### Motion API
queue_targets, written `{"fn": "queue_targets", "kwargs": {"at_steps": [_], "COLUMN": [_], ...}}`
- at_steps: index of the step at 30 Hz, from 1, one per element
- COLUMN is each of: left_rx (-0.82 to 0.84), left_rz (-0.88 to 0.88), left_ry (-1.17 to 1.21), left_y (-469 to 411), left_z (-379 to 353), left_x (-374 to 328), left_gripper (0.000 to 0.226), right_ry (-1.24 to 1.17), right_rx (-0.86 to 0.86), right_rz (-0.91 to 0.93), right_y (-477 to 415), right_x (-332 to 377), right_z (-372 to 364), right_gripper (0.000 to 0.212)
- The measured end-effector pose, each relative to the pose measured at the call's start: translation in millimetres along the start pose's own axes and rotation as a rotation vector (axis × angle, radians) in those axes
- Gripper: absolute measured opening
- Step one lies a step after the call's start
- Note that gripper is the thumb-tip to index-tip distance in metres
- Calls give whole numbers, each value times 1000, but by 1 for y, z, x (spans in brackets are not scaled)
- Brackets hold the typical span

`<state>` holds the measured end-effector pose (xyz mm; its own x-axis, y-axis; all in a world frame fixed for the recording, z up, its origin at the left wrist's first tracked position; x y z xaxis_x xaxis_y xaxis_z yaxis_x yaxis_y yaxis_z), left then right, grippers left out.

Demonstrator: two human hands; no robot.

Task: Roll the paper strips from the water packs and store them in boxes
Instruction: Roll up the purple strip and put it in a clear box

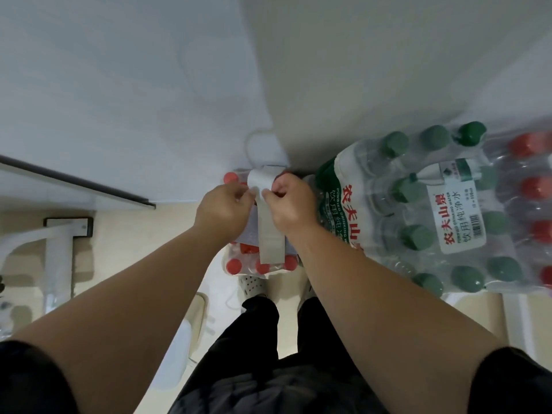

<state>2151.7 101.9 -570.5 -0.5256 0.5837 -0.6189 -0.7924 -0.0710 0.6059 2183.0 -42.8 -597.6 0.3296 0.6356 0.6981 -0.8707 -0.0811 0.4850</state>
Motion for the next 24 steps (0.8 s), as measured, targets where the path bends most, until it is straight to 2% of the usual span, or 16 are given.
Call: {"fn": "queue_targets", "kwargs": {"at_steps": [2,5,10,12,14,16,18,24], "left_rx": [13,99,250,326,361,363,345,206], "left_rz": [72,239,249,232,204,166,107,-16], "left_ry": [161,496,936,990,1022,1046,1070,1185], "left_y": [8,25,63,80,94,107,121,156], "left_z": [3,3,0,-1,-1,-1,-3,-21], "left_x": [-9,-17,-48,-68,-87,-106,-127,-201], "left_gripper": [44,47,19,14,19,20,12,50], "right_ry": [-81,-171,-208,-193,-167,-152,-168,-328], "right_rx": [0,11,18,18,29,41,38,22], "right_rz": [7,-12,59,108,180,239,279,320], "right_y": [20,56,114,136,155,173,189,222], "right_x": [7,17,40,52,64,73,76,42], "right_z": [7,22,67,94,122,150,177,248], "right_gripper": [24,22,27,28,29,27,28,21]}}
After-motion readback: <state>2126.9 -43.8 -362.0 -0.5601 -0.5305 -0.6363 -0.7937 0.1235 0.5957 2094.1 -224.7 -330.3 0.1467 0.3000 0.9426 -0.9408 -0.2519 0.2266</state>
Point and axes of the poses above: each hand's wrist, its own y-axis away from the middle knuckle, its own z-axis out of the back of the hand, x = y × z, the point moved 5 cm from there along -y, towards the middle knuckle, and after that the axes turned 8 degrees about x, right-handed, at the moved point
